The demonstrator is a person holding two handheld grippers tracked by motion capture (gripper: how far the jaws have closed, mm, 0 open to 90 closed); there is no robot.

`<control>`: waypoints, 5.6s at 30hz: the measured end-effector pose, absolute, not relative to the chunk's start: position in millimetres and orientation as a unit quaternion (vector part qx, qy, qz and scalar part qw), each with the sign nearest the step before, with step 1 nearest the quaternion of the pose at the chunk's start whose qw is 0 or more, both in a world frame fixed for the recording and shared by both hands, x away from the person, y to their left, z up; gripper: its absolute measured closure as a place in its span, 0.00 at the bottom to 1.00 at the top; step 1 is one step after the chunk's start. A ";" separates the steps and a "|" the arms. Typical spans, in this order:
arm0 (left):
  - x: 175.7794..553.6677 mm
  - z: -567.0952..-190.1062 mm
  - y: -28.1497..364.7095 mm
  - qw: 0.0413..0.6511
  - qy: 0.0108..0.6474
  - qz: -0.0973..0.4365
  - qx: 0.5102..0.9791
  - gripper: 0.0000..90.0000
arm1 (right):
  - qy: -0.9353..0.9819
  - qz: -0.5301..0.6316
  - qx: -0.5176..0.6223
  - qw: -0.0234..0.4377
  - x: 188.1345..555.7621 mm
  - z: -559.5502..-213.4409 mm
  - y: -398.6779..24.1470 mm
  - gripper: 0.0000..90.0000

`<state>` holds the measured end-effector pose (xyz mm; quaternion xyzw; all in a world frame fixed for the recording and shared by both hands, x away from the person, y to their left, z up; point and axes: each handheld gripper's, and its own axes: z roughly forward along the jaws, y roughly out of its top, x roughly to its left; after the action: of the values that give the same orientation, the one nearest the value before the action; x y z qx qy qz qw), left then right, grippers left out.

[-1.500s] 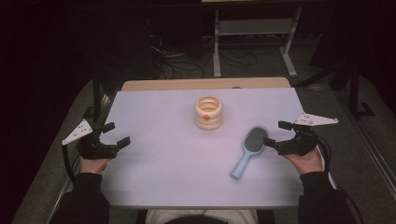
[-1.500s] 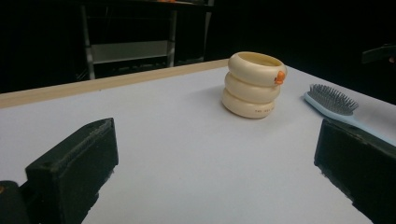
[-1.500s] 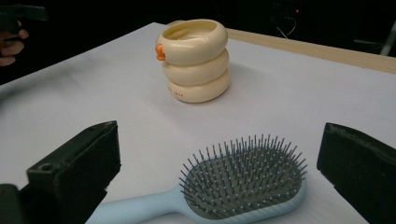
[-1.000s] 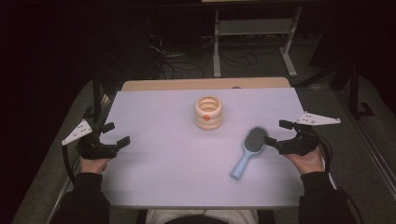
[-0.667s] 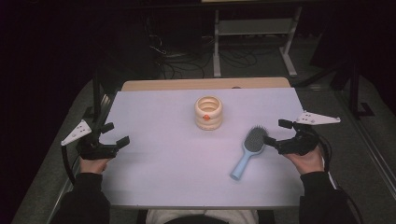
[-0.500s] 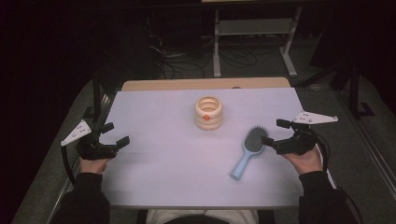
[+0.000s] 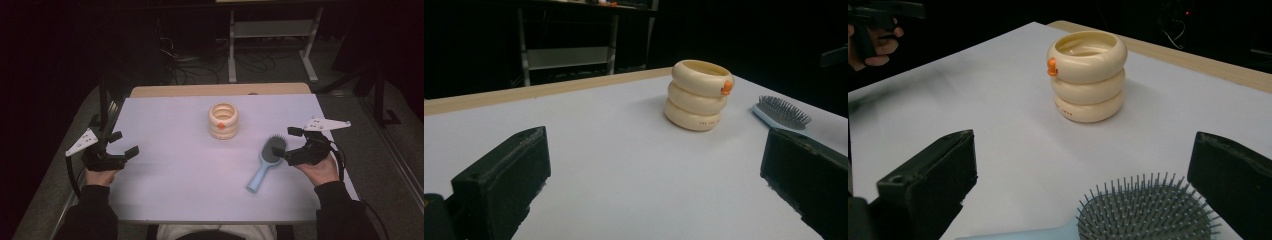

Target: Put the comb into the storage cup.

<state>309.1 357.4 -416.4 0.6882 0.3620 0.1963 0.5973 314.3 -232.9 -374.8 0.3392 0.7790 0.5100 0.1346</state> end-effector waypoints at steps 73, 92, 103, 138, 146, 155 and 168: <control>309.5 -416.0 356.1 0.597 0.358 0.198 0.690 0.00 | 0.880 0.386 0.276 0.016 332.9 -418.4 -132.1 0.33; 309.3 -415.8 355.9 0.598 0.358 0.199 0.689 0.00 | 0.896 0.357 0.265 -0.019 329.9 -428.0 -132.1 0.98; 309.3 -415.8 355.8 0.598 0.358 0.199 0.689 0.00 | 0.903 0.333 0.270 -0.030 327.5 -434.6 -135.0 0.98; 313.7 -417.2 352.1 0.597 0.355 0.190 0.694 0.00 | 0.925 0.269 0.264 -0.039 319.4 -439.6 -166.7 0.99; 313.6 -417.3 352.2 0.597 0.356 0.190 0.694 0.00 | 0.923 0.271 0.269 -0.039 318.3 -437.7 -177.4 0.99; 313.6 -417.4 352.2 0.596 0.357 0.190 0.694 0.00 | 0.924 0.264 0.273 -0.038 316.4 -436.7 -185.4 0.99; 313.4 -417.1 352.7 0.597 0.357 0.192 0.692 0.00 | 0.921 0.261 0.287 -0.028 315.7 -435.2 -203.8 0.99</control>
<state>313.4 352.7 -417.1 0.6925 0.3570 0.1923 0.5967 315.7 -203.8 -435.2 0.2871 0.9213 0.2606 -0.0275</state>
